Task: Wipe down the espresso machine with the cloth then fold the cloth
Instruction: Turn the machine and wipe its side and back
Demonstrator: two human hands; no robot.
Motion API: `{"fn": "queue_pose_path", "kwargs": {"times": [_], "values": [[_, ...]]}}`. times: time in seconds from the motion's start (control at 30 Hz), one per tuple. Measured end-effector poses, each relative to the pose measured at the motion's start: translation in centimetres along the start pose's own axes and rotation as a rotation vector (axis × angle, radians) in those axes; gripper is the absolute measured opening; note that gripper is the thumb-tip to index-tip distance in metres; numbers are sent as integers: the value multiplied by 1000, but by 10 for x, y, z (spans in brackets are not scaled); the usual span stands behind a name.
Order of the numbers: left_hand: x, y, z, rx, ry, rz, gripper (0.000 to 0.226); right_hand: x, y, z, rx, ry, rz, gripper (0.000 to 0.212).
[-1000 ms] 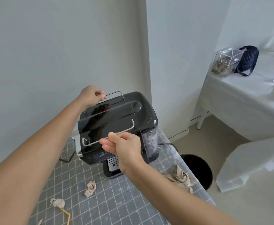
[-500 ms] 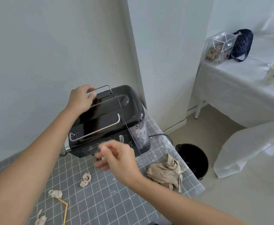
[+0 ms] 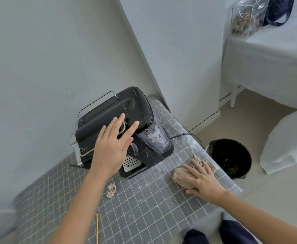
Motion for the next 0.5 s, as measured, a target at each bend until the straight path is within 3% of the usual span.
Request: {"fn": "queue_pose_path", "kwargs": {"times": [0.1,0.17,0.3,0.37,0.5], "values": [[3,-3,2,-18,18,42,46,-1,-4,-1,140,-18,188,50],[3,-3,1,-43,14,67,45,-4,2,-16,400,-96,446,37],[3,-6,0,-77,12,115,42,2,31,-57,1372,-494,886,17],[2,-7,0,-94,7,134,42,14,51,-81,1652,-531,1014,20],[2,-10,0,-123,12,144,42,57,110,-125,1596,-322,1212,18]]}}
Point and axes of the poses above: each hand's wrist, its own x-axis towards the middle knuckle, its own y-axis out of the back of the hand, z = x × y, the point moved 2 cm from there along x, towards the middle knuckle, and after that the axes turned 9 degrees about x, right-handed, at the moved point
